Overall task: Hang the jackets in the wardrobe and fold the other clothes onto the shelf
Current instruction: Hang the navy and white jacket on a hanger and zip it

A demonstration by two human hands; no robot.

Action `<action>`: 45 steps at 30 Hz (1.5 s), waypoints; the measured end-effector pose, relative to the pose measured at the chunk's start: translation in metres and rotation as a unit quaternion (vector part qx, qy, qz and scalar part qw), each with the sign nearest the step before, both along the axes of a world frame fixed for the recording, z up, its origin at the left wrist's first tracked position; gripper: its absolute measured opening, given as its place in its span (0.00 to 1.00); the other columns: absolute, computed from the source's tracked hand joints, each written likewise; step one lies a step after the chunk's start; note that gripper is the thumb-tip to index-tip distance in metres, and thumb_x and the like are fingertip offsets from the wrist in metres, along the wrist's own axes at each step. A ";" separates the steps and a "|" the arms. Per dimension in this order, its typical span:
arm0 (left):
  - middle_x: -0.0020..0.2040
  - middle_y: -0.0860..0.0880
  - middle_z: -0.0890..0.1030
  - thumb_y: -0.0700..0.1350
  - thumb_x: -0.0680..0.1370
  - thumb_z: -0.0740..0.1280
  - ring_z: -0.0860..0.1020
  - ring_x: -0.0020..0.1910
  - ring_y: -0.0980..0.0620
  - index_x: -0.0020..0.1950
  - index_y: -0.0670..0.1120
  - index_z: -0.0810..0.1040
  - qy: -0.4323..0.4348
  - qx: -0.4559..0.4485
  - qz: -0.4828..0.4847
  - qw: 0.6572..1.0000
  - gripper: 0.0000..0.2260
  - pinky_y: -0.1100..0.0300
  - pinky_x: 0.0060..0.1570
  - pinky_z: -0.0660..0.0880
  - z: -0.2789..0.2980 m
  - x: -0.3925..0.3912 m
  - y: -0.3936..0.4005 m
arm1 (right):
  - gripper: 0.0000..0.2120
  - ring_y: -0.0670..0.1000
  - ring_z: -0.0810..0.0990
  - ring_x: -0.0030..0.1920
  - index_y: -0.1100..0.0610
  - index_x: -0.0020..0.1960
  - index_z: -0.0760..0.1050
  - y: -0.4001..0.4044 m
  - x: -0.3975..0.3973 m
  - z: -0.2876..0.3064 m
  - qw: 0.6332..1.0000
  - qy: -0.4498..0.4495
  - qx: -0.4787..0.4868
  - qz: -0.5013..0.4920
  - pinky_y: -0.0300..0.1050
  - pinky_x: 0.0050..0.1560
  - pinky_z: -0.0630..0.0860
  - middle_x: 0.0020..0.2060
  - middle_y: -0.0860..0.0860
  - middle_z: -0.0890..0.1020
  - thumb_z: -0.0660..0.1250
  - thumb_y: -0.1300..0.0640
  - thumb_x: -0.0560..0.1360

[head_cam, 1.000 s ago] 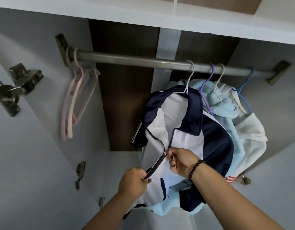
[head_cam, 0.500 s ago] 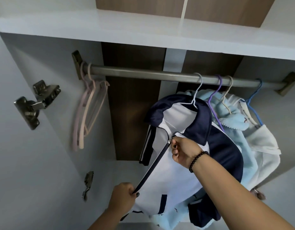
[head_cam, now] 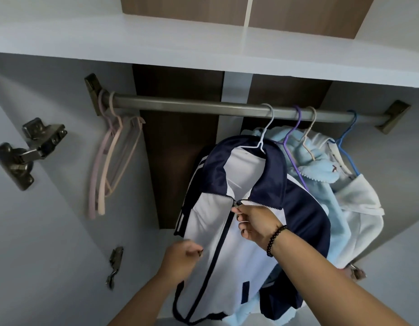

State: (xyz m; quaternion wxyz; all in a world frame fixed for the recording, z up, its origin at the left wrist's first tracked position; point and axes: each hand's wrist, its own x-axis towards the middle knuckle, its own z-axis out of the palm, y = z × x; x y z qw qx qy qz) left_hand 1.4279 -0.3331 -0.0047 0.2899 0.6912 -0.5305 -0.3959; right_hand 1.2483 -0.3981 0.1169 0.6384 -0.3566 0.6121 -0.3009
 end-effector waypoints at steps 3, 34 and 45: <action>0.41 0.56 0.84 0.38 0.73 0.70 0.82 0.46 0.57 0.42 0.52 0.82 0.068 -0.051 0.012 0.996 0.08 0.65 0.49 0.76 0.044 -0.021 -0.028 | 0.06 0.46 0.69 0.23 0.59 0.43 0.78 -0.003 -0.017 0.006 0.998 0.022 -0.059 -0.028 0.35 0.24 0.64 0.25 0.49 0.74 0.63 0.62 0.76; 0.52 0.44 0.75 0.45 0.79 0.65 0.77 0.47 0.43 0.51 0.44 0.66 -0.174 -0.227 -0.088 0.954 0.09 0.54 0.38 0.70 0.142 -0.157 -0.095 | 0.10 0.48 0.77 0.40 0.59 0.39 0.79 0.064 -0.102 -0.061 0.860 0.402 -0.313 0.039 0.34 0.44 0.73 0.44 0.48 0.72 0.65 0.57 0.77; 0.70 0.48 0.60 0.43 0.77 0.65 0.78 0.53 0.45 0.72 0.46 0.62 -0.171 -0.151 -0.088 0.970 0.24 0.48 0.54 0.75 0.131 -0.161 -0.036 | 0.07 0.40 0.76 0.39 0.53 0.44 0.78 0.090 -0.132 -0.045 0.891 0.307 -0.329 0.055 0.23 0.41 0.68 0.44 0.47 0.77 0.63 0.62 0.77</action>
